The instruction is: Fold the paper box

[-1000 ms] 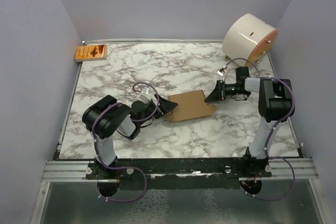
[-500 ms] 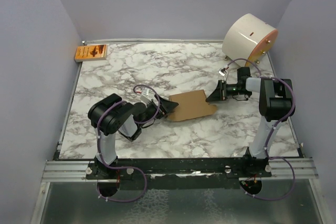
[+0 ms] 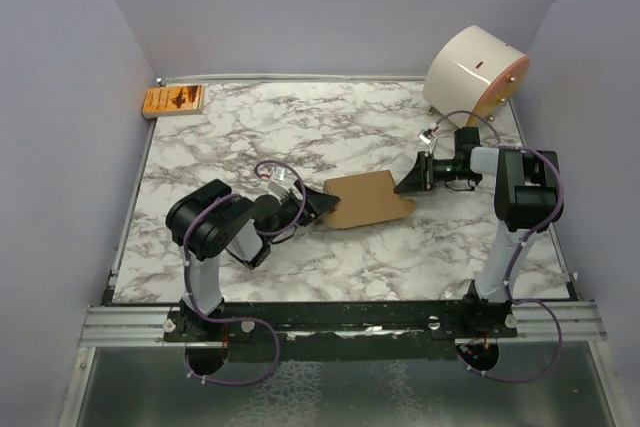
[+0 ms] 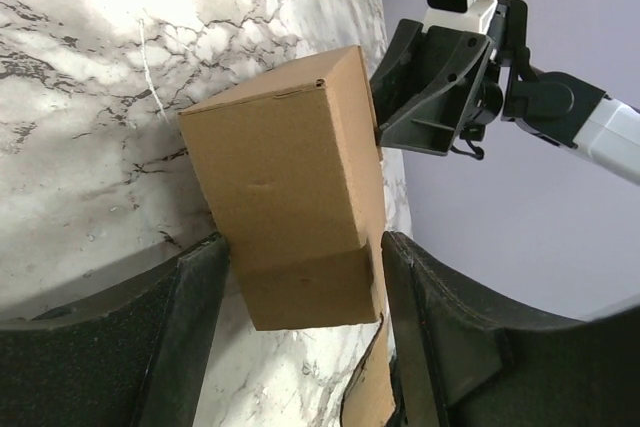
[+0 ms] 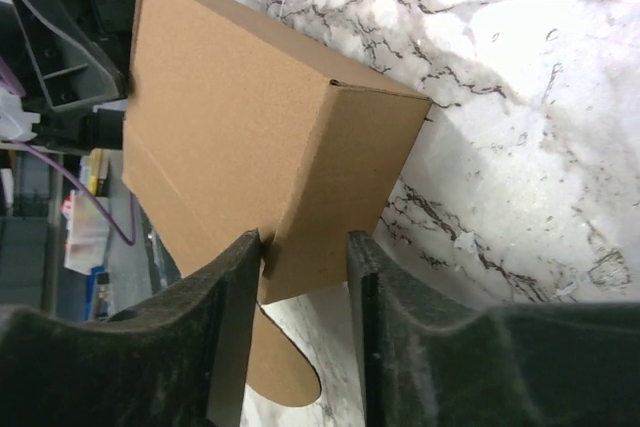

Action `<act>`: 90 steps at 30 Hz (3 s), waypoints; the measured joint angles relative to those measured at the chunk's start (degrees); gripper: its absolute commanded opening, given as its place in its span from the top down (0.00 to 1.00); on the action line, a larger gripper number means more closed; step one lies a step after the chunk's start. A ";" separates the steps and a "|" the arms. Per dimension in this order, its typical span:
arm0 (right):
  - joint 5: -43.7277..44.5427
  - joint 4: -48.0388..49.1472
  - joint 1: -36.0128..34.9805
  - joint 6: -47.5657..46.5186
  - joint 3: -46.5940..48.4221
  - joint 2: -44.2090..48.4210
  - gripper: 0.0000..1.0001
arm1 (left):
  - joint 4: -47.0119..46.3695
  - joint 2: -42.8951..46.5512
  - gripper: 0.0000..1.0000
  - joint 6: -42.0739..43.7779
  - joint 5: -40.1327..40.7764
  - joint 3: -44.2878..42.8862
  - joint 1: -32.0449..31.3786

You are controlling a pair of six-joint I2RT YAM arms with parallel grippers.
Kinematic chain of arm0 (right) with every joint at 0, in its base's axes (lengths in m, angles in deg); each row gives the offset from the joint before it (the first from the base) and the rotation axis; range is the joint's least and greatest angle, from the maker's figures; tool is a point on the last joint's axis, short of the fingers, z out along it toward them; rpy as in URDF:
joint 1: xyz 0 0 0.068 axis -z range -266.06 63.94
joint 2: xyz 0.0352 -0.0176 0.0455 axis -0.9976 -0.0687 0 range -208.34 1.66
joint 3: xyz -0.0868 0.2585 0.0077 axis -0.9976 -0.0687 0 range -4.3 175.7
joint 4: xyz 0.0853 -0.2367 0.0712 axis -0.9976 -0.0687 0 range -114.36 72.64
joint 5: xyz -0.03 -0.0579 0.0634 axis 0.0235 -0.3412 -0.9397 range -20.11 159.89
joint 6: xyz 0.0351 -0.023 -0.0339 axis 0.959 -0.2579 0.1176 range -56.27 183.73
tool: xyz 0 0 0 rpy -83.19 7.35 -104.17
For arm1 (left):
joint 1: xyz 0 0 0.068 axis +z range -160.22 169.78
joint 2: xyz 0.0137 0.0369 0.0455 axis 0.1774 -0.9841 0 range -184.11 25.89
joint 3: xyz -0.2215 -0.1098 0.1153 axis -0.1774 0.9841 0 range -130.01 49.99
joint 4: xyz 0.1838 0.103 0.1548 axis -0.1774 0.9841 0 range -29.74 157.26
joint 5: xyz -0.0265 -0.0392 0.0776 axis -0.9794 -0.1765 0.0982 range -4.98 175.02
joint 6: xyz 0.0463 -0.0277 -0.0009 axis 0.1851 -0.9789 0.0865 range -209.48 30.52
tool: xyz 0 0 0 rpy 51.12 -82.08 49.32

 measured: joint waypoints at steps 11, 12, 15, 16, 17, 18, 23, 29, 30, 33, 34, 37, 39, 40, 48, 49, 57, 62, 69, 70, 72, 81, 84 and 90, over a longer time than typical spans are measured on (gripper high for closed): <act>1.49 -0.46 0.11 -2.91 0.28 0.87 0.33 | 1.68 1.62 0.54 0.24 0.11 -0.61 -0.83; 1.70 -0.48 0.13 -3.17 0.28 1.27 0.32 | 1.68 1.62 0.54 0.24 0.11 -0.63 -0.85; 2.62 -0.92 0.48 -4.09 0.28 3.50 0.29 | 1.68 1.62 0.56 0.20 0.11 -0.63 -0.85; 2.99 -0.96 0.63 -4.52 0.28 4.37 0.28 | 1.68 1.62 0.56 0.13 0.11 -0.63 -0.85; 3.30 -1.09 0.87 -4.98 0.31 5.46 0.27 | 1.68 1.62 0.56 0.02 0.11 -0.63 -0.85; 3.63 -1.22 1.16 -5.42 0.31 6.54 0.26 | 1.68 1.62 0.56 -0.07 0.15 -0.61 -0.85; 5.77 -1.31 2.03 -8.72 0.31 13.03 0.24 | 1.70 1.62 0.59 -1.18 0.26 -0.61 -0.83; 3.69 -1.64 2.21 -17.35 -0.76 22.58 0.22 | 2.32 1.64 0.59 -4.02 0.44 -0.66 -0.44; 3.06 -1.90 2.14 -18.53 -0.81 23.21 0.18 | 2.60 1.66 0.59 -4.50 0.46 -0.66 -0.22; -0.63 -6.05 1.05 -29.16 -0.90 25.44 0.01 | 4.33 2.32 0.59 -6.12 0.96 -0.68 0.31; -1.46 -7.28 0.59 -32.50 -1.03 25.86 0.00 | 4.94 2.64 0.59 -6.54 1.14 -0.68 0.55; -3.96 -12.09 -1.64 -45.99 -3.17 29.05 0.01 | 6.64 3.52 0.59 -8.02 1.53 -1.01 1.51; -4.46 -13.20 -3.48 -51.67 -5.22 31.98 0.01 | 7.78 3.87 0.59 -9.38 1.51 -1.44 2.45; -3.96 -12.61 -5.01 -53.70 -7.06 34.40 0.01 | 8.31 3.93 0.59 -10.10 1.51 -1.70 2.91; 10.08 1.84 -21.75 -55.36 -16.44 43.76 0.01 | 11.61 3.91 0.59 -17.29 0.92 -3.76 5.97; 11.67 3.52 -22.80 -55.23 -17.22 43.74 0.01 | 11.63 3.89 0.59 -18.34 0.79 -3.76 6.21; 31.52 22.80 -31.61 -54.42 -25.83 40.37 0.01 | 11.96 3.89 0.59 -22.27 -0.22 -3.76 6.84; 40.22 34.27 -33.86 -54.90 -28.81 37.48 0.01 | 11.98 3.87 0.59 -23.41 -0.59 -3.76 6.88; 49.22 48.63 -37.22 -59.30 -32.24 30.42 0.04 | 11.50 3.37 0.59 -24.57 -1.66 -3.76 6.91; 50.40 50.93 -37.73 -60.04 -32.89 29.31 0.06 | 11.41 3.32 0.59 -24.70 -1.77 -3.74 6.91; 51.89 53.37 -38.23 -60.78 -33.59 28.00 0.11 | 11.15 3.30 0.59 -24.98 -1.81 -3.65 6.93; 55.56 61.37 -38.58 -63.67 -34.03 24.94 0.35 | 9.77 2.97 0.59 -25.75 -2.25 -3.21 6.95; 55.82 62.60 -38.58 -64.15 -34.12 24.76 0.43 | 9.60 2.97 0.58 -25.79 -2.36 -3.21 6.97; 56.26 63.56 -38.58 -64.52 -34.34 24.74 0.52 | 8.87 2.97 0.55 -26.16 -2.45 -3.21 7.23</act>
